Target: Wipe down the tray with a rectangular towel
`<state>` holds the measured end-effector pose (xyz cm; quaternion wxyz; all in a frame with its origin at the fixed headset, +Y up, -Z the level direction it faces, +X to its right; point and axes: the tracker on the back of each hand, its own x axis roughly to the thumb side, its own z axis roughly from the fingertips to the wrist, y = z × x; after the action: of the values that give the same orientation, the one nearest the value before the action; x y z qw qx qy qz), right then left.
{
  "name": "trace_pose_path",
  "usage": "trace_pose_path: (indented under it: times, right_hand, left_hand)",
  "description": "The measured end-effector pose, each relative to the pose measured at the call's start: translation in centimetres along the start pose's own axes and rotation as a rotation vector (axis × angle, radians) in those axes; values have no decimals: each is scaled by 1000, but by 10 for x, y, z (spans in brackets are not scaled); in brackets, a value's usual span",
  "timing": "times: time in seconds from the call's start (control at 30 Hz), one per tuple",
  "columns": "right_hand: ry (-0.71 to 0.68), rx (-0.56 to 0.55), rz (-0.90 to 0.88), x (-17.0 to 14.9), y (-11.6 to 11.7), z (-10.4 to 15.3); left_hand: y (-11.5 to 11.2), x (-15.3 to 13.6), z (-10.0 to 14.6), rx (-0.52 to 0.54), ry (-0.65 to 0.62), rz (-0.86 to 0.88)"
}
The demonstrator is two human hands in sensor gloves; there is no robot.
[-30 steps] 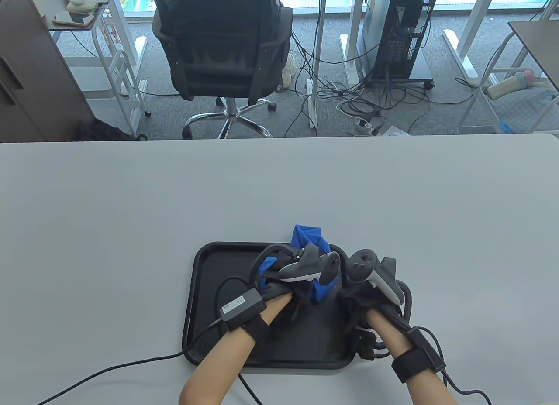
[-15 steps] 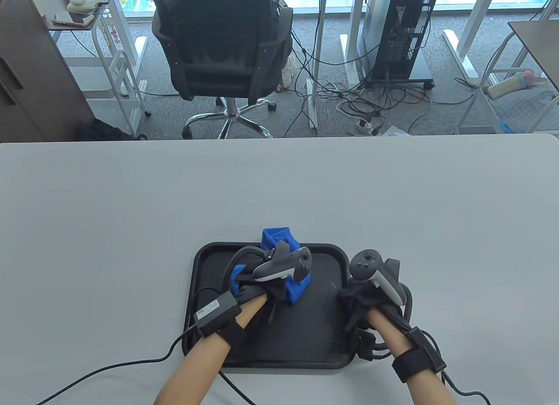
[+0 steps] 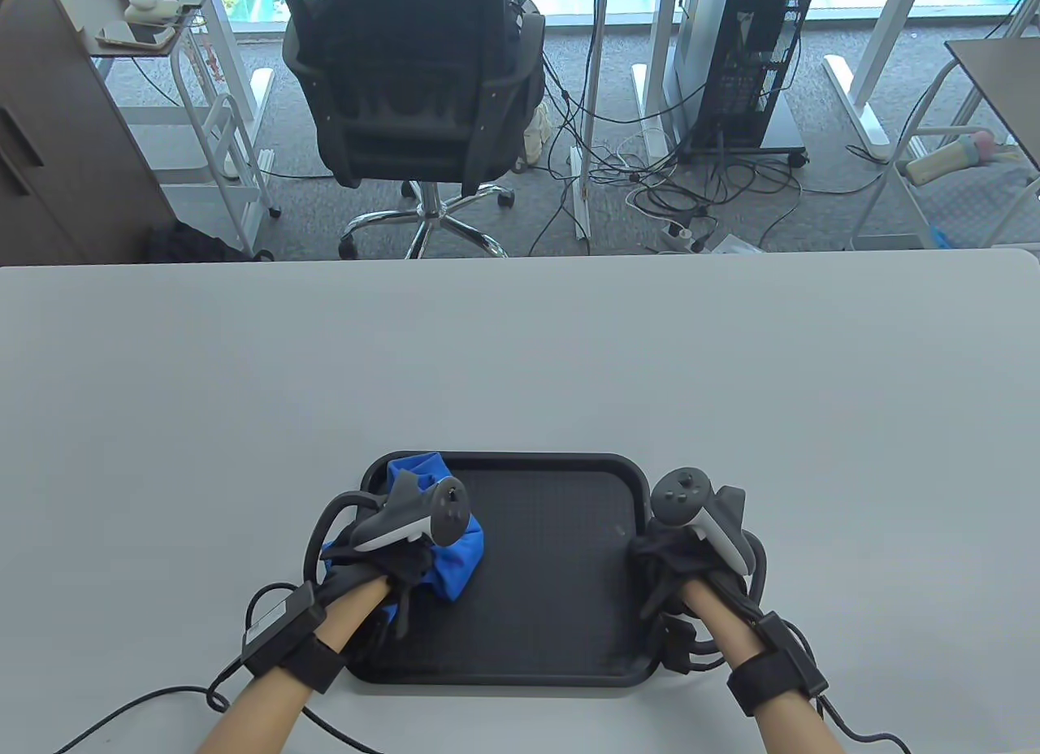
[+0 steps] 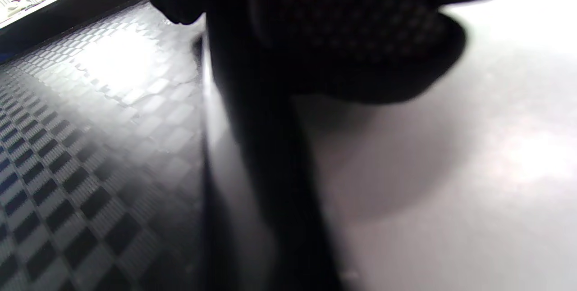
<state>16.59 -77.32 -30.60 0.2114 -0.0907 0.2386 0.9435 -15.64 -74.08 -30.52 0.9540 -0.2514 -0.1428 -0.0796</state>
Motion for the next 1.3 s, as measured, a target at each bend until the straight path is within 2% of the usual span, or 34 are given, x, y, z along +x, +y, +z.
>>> trace_pose_path:
  times: [0.27, 0.7, 1.0, 1.3]
  right_hand:
    - [-2, -8, -5, 0, 1, 0]
    - [-12, 4, -12, -1, 1, 0]
    - [-27, -2, -2, -1, 1, -1]
    - [-44, 1, -4, -1, 0, -2]
  left_hand:
    - [-15, 2, 26, -12, -114, -3]
    - [-21, 53, 47, -43, -293, -122]
    - [-16, 98, 45, -33, -392, -160]
    - [0, 155, 25, -13, -467, -216]
